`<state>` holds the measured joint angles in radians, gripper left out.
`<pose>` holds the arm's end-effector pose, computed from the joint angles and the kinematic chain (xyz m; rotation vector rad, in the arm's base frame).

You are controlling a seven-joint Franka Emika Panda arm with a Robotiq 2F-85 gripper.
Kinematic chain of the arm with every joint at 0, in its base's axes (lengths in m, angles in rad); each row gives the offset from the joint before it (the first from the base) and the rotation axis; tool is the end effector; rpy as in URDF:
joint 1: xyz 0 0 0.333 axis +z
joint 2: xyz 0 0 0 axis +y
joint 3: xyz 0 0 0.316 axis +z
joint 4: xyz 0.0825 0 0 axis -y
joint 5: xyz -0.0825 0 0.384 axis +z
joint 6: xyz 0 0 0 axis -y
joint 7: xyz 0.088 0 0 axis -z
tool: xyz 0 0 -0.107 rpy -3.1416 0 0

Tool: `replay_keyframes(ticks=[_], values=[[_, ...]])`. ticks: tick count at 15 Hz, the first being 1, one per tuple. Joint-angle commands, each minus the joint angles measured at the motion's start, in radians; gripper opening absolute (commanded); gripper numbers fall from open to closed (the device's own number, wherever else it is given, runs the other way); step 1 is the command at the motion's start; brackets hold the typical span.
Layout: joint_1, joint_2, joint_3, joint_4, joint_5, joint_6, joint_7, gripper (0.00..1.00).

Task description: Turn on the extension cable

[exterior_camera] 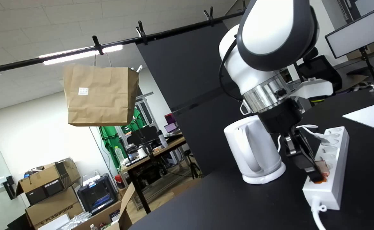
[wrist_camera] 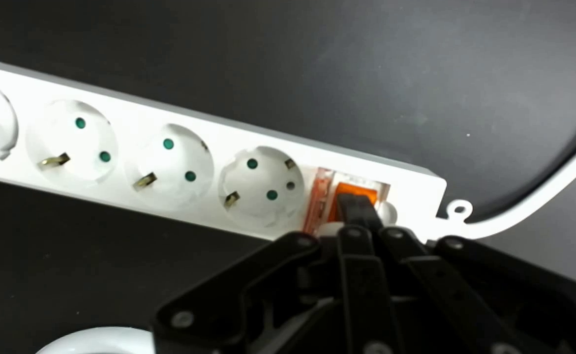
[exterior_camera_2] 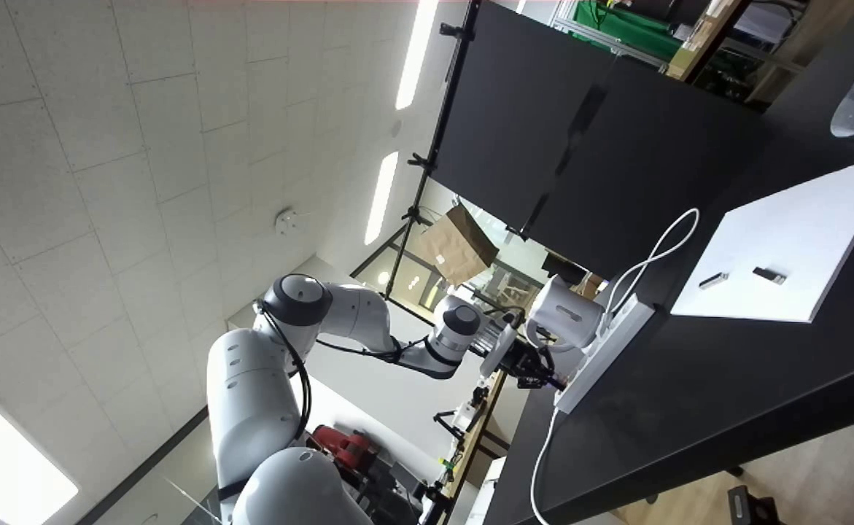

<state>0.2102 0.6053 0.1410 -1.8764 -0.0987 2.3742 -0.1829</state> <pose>0.5884 0.2110 0.1806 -2.9955 -0.9068 0.1574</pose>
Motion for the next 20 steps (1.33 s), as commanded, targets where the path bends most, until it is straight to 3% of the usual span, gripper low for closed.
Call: replay_keyframes(ticks=[1, 4, 12, 16, 20], values=[[0.004, -0.010, 0.004, -0.032, 0.003, 0.029, 0.056, 0.00], [0.011, -0.055, 0.004, -0.122, 0.004, 0.116, 0.095, 0.00], [0.057, -0.224, -0.021, -0.513, 0.003, 0.540, 0.258, 0.00], [0.063, -0.278, -0.021, -0.651, 0.029, 0.663, 0.287, 0.00], [0.079, -0.290, -0.041, -0.710, 0.053, 0.726, 0.295, 0.00]])
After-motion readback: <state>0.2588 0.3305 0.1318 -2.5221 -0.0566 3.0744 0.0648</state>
